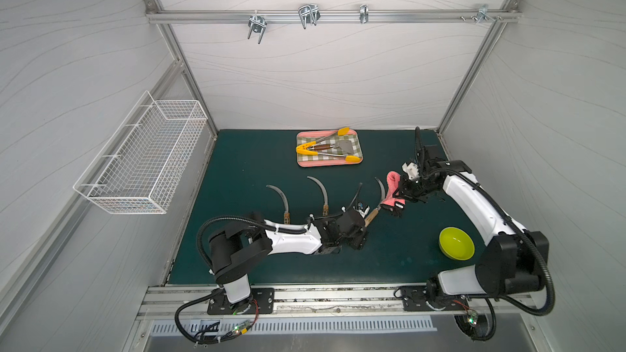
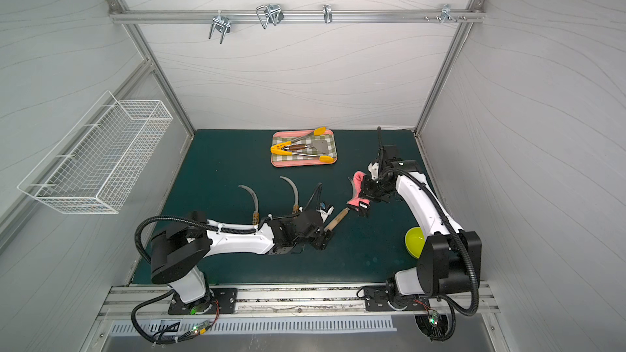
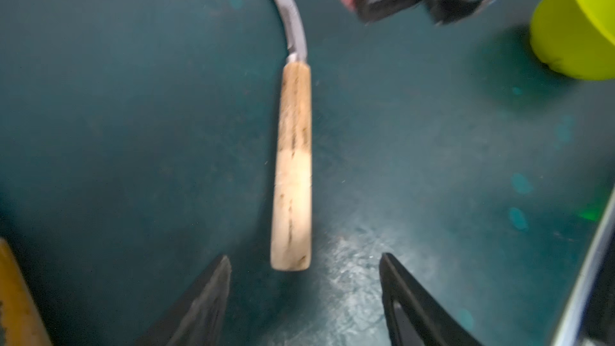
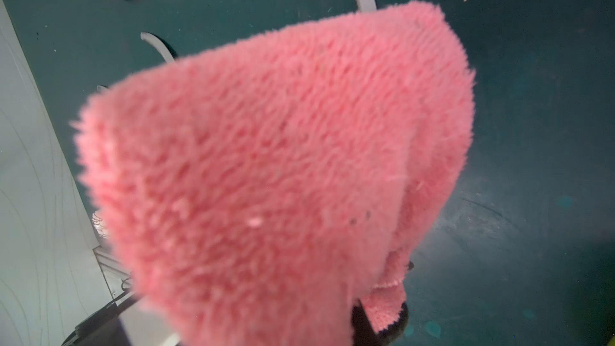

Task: Wipe small sickles with rags
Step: Wipe the small sickle, then move the small sickle to the center of the board.

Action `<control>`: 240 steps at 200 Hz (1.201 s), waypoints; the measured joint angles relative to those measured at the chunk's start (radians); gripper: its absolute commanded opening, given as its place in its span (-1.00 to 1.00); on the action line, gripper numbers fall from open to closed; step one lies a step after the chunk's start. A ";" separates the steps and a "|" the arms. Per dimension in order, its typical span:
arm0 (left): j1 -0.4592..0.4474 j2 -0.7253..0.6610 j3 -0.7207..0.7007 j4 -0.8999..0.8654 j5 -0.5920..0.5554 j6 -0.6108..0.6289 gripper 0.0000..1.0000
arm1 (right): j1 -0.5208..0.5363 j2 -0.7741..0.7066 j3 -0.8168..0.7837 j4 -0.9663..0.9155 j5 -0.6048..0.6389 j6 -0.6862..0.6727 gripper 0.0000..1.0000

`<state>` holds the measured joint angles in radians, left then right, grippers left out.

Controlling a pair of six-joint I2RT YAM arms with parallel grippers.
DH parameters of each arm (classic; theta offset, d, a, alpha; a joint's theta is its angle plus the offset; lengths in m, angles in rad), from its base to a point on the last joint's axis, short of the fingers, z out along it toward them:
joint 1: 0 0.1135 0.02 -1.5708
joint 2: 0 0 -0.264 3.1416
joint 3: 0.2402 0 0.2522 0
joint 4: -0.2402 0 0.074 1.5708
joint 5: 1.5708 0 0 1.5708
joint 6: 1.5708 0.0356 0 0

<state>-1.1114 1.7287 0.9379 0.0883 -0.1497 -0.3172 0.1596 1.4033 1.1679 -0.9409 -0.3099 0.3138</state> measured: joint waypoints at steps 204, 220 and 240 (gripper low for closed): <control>0.146 0.370 0.501 -0.405 0.282 0.154 0.04 | -0.154 -0.061 -0.023 -0.012 -0.035 -0.053 -0.65; 0.146 0.376 0.508 -0.407 0.281 0.161 -0.10 | -0.154 -0.061 -0.023 -0.011 -0.040 -0.053 -0.65; 0.146 0.383 0.514 -0.413 0.280 0.162 -0.44 | -0.154 -0.061 -0.023 -0.011 -0.045 -0.053 -0.65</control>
<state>-0.9649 2.1113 1.4517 -0.3244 0.1299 -0.1555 0.0059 1.3422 1.1446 -0.9520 -0.3550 0.2611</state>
